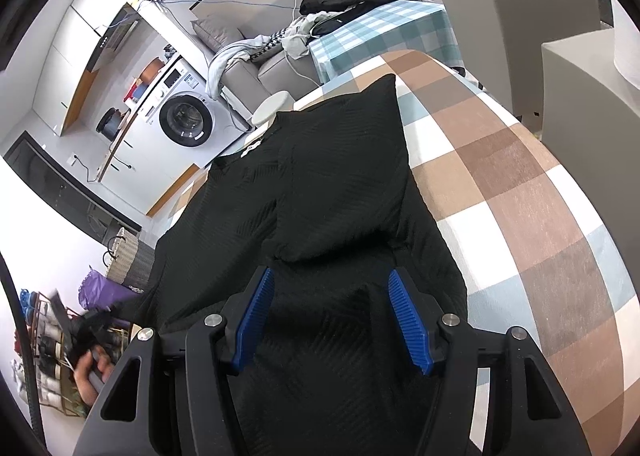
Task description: Fold small clothes
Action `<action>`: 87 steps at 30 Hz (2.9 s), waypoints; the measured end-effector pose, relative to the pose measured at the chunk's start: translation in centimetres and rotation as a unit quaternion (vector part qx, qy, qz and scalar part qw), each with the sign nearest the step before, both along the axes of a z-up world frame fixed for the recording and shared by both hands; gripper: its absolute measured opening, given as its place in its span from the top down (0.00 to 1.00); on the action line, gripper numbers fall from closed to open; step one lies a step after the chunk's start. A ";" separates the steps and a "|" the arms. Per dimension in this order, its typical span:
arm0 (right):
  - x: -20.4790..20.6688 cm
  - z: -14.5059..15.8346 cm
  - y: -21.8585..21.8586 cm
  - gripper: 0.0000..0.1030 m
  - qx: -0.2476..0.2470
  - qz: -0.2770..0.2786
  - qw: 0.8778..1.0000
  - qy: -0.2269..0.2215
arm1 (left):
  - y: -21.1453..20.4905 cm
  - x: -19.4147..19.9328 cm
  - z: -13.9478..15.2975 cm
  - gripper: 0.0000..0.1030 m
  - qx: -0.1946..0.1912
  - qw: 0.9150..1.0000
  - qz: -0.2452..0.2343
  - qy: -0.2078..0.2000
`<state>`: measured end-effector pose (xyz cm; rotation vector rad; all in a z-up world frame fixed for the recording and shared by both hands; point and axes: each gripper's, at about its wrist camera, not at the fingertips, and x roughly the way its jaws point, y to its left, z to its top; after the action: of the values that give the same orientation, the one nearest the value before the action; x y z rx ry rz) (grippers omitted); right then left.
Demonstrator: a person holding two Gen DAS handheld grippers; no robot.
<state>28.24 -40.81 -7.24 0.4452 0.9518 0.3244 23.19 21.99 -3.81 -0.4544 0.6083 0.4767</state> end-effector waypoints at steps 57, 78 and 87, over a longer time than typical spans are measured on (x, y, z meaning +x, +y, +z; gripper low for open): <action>-2.1 -1.4 -7.3 0.56 -0.037 -0.007 0.999 0.018 | -3.3 -10.7 -8.2 0.37 -0.055 0.982 -0.141 0.115; -3.3 -1.8 -6.0 0.83 -0.086 0.028 0.996 -0.016 | -3.9 -15.3 -9.6 0.37 -0.054 0.979 -0.127 0.150; -7.0 -3.1 -8.0 0.57 -0.091 0.049 0.995 0.002 | -4.2 -16.2 -9.9 0.37 -0.046 0.979 -0.133 0.144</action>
<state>21.19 -48.85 -10.34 0.2331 0.9999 0.3213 6.99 17.78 -13.72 -0.3868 0.9611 0.2604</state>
